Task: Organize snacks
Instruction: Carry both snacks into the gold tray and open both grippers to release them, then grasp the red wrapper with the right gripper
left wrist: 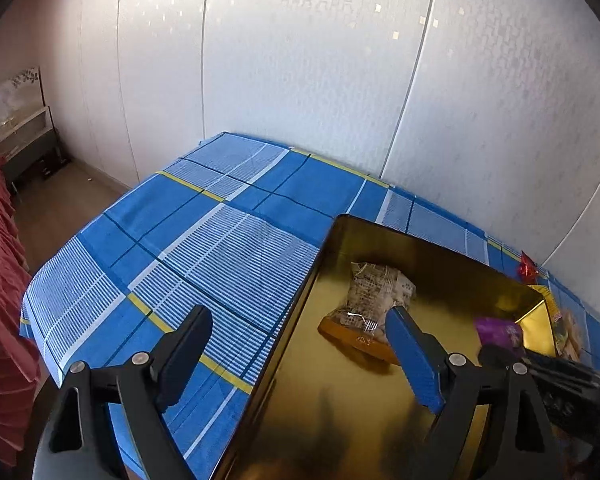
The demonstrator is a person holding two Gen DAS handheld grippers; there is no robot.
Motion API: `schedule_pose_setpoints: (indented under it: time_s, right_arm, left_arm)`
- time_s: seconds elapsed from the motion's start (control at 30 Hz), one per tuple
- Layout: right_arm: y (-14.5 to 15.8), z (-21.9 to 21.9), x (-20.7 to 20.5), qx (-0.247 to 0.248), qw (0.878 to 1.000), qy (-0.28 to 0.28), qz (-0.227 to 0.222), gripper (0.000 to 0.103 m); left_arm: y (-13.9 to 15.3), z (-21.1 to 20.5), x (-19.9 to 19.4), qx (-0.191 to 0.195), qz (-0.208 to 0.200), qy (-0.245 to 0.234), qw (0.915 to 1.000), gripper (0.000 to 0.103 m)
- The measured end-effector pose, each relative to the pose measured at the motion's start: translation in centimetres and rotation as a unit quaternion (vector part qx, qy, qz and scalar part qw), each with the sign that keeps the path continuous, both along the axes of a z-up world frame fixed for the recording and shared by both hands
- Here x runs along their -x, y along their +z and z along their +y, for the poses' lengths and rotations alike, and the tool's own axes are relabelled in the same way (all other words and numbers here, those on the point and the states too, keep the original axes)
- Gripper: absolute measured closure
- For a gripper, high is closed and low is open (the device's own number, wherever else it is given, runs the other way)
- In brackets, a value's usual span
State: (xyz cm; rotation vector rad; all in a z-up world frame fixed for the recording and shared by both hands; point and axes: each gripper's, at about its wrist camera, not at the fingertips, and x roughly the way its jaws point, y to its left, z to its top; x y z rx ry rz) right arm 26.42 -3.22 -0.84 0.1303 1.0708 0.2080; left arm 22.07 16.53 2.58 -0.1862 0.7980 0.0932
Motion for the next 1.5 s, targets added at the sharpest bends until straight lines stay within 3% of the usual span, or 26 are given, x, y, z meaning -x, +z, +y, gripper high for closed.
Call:
schedule_pose_setpoints:
  time_s: [0.33, 0.53, 0.7, 0.87, 1.0, 1.23, 1.3, 1.33, 1.37, 1.5]
  right_arm:
    - [-0.9, 0.8, -3.1, 0.017, 1.000, -0.022, 0.000, 0.057]
    - [0.8, -1.5, -1.1, -0.007, 0.999, -0.022, -0.022, 0.057]
    - [3.1, -3.7, 1.8, 0.007, 0.998, -0.033, -0.060, 0.057]
    - [3.6, -9.0, 5.7, 0.022, 0.992, -0.087, -0.088, 0.057]
    - [2.6, -13.9, 9.0, 0.035, 0.987, -0.138, -0.075, 0.057]
    - [-0.2, -23.5, 15.6, 0.059, 0.968, -0.240, -0.052, 0.057]
    - [-0.7, -25.8, 17.5, 0.055, 0.962, -0.260, -0.060, 0.049]
    - [-0.8, -26.3, 18.0, 0.055, 0.961, -0.265, -0.063, 0.038]
    - [-1.1, -27.1, 18.5, 0.055, 0.959, -0.269, -0.064, 0.034]
    - [-1.7, -28.5, 19.5, 0.027, 0.961, -0.266, -0.072, 0.034]
  left_arm:
    - [-0.3, -0.2, -0.2, -0.003, 0.001, -0.003, 1.0000, 0.014]
    - [-0.1, -1.0, 0.0, 0.000, -0.009, -0.016, 0.9998, 0.014]
    - [0.0, -1.9, 0.4, 0.009, -0.019, -0.036, 0.9991, 0.014]
    - [-0.2, -2.9, 0.4, 0.018, -0.008, -0.059, 0.9981, 0.011]
    - [-0.1, -4.0, 0.7, 0.021, -0.016, -0.074, 0.9969, 0.011]
    - [0.8, -6.9, 2.3, 0.050, -0.046, -0.118, 0.9907, 0.009]
    - [1.0, -7.9, 3.2, 0.057, -0.053, -0.123, 0.9893, 0.006]
    - [1.1, -8.5, 3.7, 0.061, -0.055, -0.125, 0.9887, 0.005]
    - [1.2, -8.9, 4.0, 0.063, -0.058, -0.128, 0.9881, 0.004]
    - [1.3, -10.5, 5.5, 0.049, -0.060, -0.135, 0.9878, 0.004]
